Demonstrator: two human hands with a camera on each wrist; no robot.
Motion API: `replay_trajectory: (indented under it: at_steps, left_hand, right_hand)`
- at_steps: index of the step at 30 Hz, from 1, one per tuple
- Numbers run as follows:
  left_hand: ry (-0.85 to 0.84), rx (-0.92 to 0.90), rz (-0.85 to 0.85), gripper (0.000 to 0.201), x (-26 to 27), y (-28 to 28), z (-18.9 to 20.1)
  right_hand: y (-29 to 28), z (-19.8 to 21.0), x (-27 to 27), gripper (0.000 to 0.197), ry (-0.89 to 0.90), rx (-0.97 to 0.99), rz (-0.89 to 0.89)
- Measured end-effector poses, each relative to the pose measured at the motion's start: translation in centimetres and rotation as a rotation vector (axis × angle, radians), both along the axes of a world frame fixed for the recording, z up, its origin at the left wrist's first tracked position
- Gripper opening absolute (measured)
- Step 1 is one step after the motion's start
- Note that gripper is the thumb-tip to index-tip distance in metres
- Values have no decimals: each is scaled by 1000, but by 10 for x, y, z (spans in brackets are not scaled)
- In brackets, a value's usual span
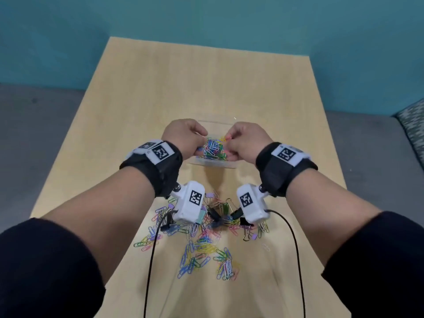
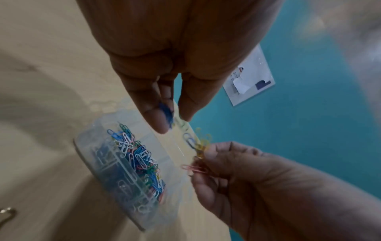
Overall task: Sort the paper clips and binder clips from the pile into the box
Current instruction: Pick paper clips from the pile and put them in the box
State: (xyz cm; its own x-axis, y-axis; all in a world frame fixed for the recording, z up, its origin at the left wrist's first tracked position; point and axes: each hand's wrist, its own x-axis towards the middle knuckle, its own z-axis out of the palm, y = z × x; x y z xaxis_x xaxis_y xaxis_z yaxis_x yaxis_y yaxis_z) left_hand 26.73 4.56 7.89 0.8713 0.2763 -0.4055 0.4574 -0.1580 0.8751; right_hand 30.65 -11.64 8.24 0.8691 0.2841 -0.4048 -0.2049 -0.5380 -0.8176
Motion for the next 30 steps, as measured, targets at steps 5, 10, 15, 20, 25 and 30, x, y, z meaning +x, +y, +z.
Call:
replay_trajectory:
  at_steps: [5, 10, 15, 20, 25, 30]
  left_hand:
    - [-8, -16, 44, 20, -24, 11, -7]
    - [206, -265, -133, 11, -127, 20, -26]
    - [468, -315, -516, 20, -219, -2, -58]
    - [276, -171, -271, 13, -233, -30, -76]
    - [114, 351, -259, 13, -239, -17, -74]
    - [46, 754, -305, 30, -259, -6, -77]
  right_hand:
    - [-15, 3, -12, 26, -129, -171, 69]
    - [-66, -24, -100, 16, 109, -136, 291]
    - [-85, -51, -186, 15, 448, -219, 662]
    - [-52, -69, -215, 12, 417, -92, 410]
    - [-50, -64, -220, 6, 93, -187, 228]
    - [-73, -71, -234, 44, -163, -553, 307]
